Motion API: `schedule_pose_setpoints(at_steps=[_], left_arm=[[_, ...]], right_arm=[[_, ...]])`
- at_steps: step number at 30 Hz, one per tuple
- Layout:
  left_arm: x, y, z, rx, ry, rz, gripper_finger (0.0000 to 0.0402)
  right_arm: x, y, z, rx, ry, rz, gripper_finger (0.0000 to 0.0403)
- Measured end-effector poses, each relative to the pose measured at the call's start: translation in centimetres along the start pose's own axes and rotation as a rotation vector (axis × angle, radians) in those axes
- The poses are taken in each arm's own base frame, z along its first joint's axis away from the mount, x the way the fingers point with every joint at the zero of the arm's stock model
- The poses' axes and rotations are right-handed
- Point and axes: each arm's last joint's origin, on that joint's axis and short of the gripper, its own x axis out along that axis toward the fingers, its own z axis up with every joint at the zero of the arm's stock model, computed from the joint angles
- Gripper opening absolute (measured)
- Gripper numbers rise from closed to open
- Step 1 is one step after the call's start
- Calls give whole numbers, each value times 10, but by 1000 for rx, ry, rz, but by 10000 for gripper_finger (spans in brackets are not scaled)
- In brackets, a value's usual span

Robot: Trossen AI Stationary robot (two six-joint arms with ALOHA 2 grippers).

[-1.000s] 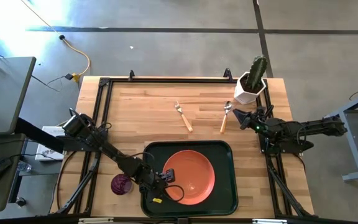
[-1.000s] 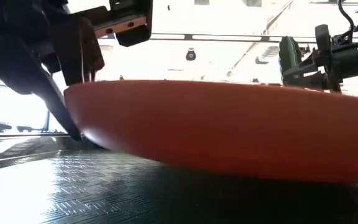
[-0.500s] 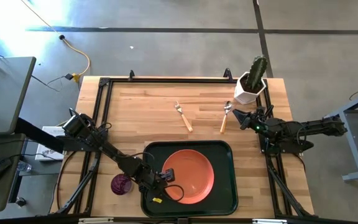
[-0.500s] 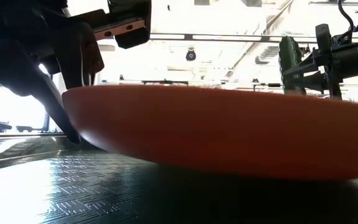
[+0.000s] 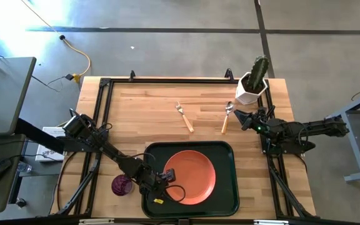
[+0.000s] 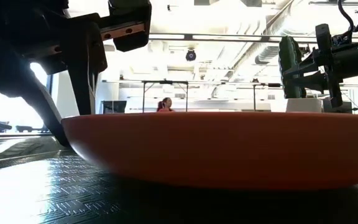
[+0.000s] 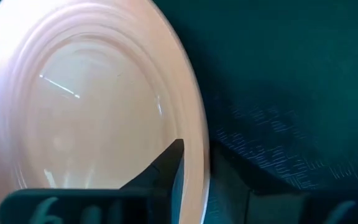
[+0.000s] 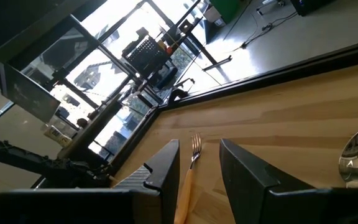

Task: Pick and place plate/cup/fork/spoon on tray
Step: Put the orange plate on the black tray, then put the yellow spoon on the black tray to the right of the orange plate

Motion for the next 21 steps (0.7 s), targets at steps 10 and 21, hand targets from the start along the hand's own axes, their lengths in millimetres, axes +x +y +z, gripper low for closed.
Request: schedule_pose_setpoints(at_steps=[10,21], left_arm=[[-7,2,3,-33,60,-41,70],[-26,24,21,-126,77,-24,70]], right_arm=[[0,0,0,-2,0,0,105],[0,0,0,-3,0,0,105]])
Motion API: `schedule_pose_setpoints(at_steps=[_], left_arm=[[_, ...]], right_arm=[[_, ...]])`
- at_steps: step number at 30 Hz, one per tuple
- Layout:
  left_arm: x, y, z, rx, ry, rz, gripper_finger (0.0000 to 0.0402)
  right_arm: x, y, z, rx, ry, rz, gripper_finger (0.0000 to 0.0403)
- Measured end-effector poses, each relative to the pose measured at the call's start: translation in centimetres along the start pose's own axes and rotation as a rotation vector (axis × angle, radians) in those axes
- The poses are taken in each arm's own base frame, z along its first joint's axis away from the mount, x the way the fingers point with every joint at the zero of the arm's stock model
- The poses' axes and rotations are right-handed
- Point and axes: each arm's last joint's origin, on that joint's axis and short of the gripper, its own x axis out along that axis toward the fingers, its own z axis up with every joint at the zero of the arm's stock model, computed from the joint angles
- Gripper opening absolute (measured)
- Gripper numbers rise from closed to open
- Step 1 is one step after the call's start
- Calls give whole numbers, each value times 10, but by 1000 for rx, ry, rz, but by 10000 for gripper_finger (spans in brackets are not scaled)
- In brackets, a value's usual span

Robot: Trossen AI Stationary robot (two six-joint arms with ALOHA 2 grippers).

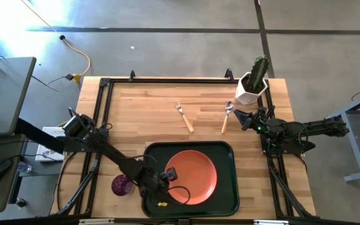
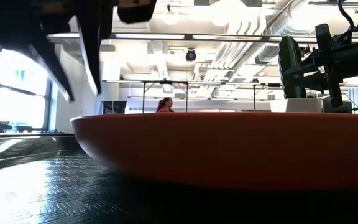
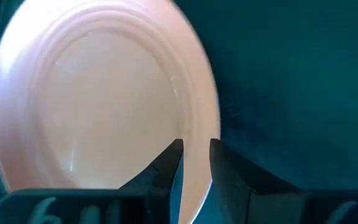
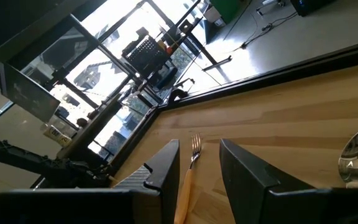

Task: Pick and place plate/cup/fork/spoon on tray
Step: Put the yellow spoon on the black tray to the right of the orange plate

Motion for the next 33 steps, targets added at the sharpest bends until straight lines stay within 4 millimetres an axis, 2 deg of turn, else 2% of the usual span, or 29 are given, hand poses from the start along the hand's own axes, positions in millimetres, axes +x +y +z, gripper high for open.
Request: schedule_pose_setpoints(at_steps=[8,13,21,28,33], left_arm=[[-19,6,-1,-54,159,-35,70],[-33,15,-8,-145,334,54,70],[-62,47,-39,-493,536,216,70],[-91,67,-73,-668,650,345,70],[-117,79,-97,-770,699,449,70]], right_arm=[[0,1,0,2,16,17,105],[0,3,-2,41,79,81,105],[-1,13,4,71,108,228,105],[-7,37,33,3,-14,305,105],[-14,56,64,-59,-134,303,105]])
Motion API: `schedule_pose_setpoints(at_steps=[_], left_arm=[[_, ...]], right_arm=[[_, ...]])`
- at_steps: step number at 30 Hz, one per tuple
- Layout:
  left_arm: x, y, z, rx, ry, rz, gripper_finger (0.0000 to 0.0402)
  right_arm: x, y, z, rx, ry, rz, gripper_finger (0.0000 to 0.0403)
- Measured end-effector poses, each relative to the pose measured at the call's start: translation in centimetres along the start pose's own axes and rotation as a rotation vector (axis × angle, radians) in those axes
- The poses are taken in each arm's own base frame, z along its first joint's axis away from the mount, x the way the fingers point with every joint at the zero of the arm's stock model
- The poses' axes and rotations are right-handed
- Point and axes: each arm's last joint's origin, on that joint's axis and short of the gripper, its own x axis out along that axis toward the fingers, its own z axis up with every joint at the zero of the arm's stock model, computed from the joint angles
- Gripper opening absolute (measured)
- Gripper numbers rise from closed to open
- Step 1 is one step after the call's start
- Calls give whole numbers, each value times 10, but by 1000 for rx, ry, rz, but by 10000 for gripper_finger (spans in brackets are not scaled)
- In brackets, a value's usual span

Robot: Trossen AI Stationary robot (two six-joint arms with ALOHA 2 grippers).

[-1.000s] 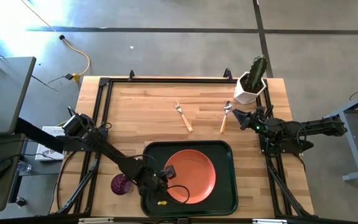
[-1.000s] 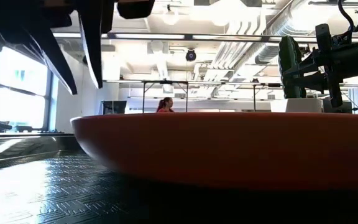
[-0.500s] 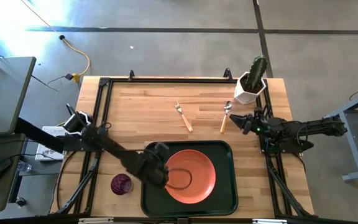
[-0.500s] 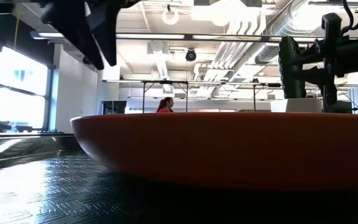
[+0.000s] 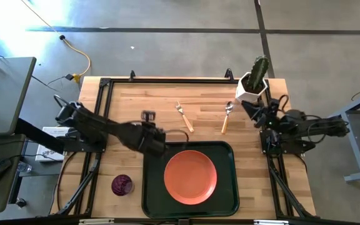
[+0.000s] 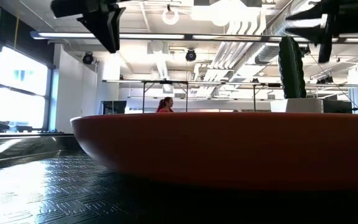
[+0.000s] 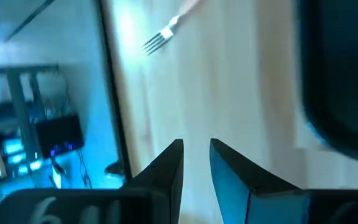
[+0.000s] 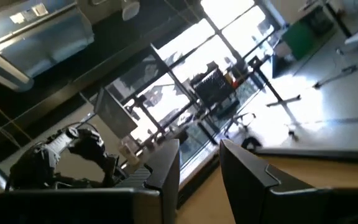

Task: Pick and place plate/cup/fork/spoon on tray
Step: Put the yellow spoon on the black tray to the right of the orange plate

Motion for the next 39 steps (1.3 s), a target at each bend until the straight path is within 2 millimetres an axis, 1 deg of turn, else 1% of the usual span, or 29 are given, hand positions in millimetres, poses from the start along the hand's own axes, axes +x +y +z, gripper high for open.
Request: schedule_pose_setpoints(at_steps=[5,10,14,17,23,27,31,35,39], left_arm=[[-3,38,-18,-193,5,40,70],[-7,79,-48,-449,19,152,70],[-12,107,-74,-602,28,189,70],[-16,123,-94,-705,33,205,70],[-23,145,-127,-868,36,232,70],[-24,154,-141,-946,54,198,70],[-23,158,-150,-1002,76,119,70],[-20,161,-154,-1039,100,49,70],[-15,164,-156,-989,124,-24,70]], right_arm=[[4,18,28,-74,-68,-23,105],[15,38,50,-103,-82,-60,105],[27,50,57,-155,-27,-150,105],[37,58,58,-165,41,-228,105],[53,67,52,-120,206,-398,105],[60,69,46,7,270,-528,105],[66,69,34,120,351,-644,105],[75,66,18,227,437,-754,105],[84,55,1,285,528,-884,105]])
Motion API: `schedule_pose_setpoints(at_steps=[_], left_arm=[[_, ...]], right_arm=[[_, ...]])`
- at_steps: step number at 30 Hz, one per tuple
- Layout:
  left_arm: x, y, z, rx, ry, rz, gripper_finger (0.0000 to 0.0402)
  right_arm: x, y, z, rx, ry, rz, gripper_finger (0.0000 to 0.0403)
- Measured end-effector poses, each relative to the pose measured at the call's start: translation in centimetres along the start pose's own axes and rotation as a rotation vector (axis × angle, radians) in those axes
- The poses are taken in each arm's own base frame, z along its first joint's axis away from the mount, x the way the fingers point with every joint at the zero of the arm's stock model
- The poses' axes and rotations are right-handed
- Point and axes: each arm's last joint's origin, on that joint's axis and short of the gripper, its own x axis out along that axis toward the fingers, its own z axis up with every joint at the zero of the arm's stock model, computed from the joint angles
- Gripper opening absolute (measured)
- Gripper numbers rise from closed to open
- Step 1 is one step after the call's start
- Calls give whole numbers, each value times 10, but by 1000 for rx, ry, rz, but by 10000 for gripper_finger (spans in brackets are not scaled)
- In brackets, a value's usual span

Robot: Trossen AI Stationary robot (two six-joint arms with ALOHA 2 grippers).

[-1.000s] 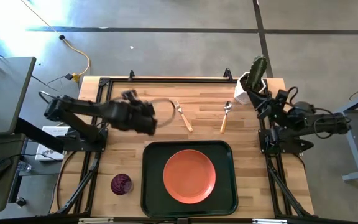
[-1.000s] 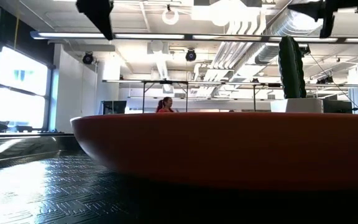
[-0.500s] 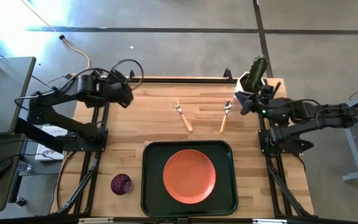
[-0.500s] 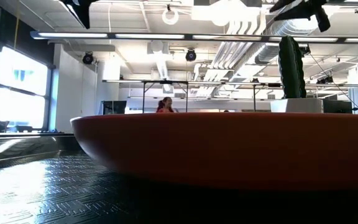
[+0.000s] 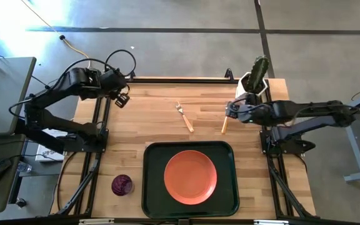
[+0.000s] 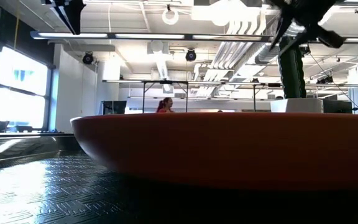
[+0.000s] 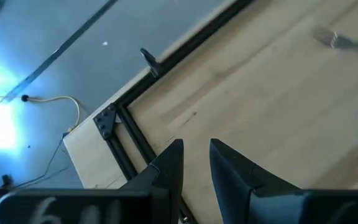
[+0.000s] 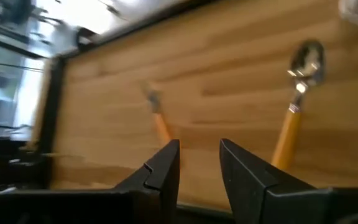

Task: Pick and place plate/cup/fork/spoon on tray
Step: Put the yellow spoon on the black tray to the right of the orange plate

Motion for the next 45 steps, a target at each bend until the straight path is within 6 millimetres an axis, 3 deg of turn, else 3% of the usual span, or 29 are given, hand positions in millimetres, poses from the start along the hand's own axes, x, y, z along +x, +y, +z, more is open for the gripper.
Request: schedule_pose_setpoints(at_steps=[17,34,45], left_arm=[[6,6,8,12,-20,-1,70],[6,5,9,-43,-21,-2,70],[6,5,9,-44,-21,-2,70]], right_arm=[[77,-1,5,-9,185,-342,105],[145,-22,19,-147,460,-533,106],[173,-29,11,-184,473,-602,166]])
